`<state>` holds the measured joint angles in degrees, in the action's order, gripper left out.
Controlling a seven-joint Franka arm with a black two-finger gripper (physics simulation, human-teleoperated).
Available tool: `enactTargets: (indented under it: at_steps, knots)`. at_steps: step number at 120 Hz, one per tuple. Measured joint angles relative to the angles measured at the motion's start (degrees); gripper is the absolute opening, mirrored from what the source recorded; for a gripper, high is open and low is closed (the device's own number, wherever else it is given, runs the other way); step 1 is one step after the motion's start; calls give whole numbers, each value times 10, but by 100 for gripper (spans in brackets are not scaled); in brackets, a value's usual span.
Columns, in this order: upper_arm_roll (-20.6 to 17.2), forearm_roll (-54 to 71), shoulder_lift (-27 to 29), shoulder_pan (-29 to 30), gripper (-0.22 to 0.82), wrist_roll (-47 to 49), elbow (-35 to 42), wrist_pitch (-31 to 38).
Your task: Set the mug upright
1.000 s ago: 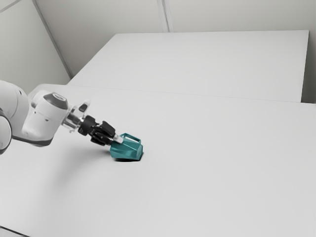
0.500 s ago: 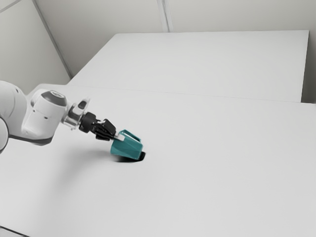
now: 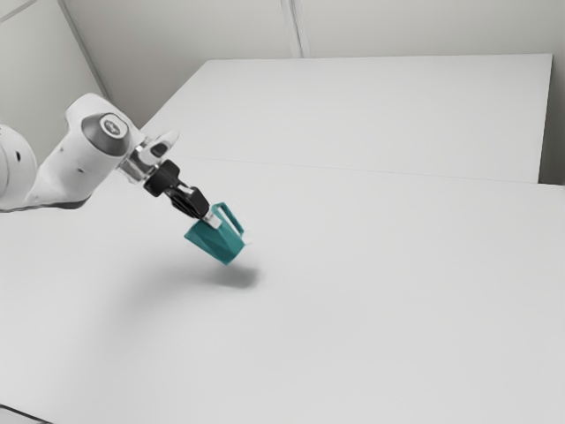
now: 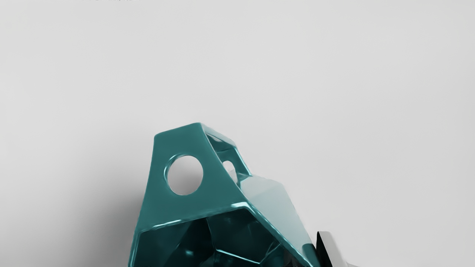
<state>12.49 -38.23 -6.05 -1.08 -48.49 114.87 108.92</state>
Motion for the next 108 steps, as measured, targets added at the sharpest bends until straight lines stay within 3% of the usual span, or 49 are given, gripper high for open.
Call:
enactTargets:
  at_steps: [21,43,108]
  knots:
    - [-58,165,4,-5,-18,69,-18,49]
    - [-87,286,6,-4,-18,156,-21,91]
    - [-109,386,-39,-16,-18,349,10,176]
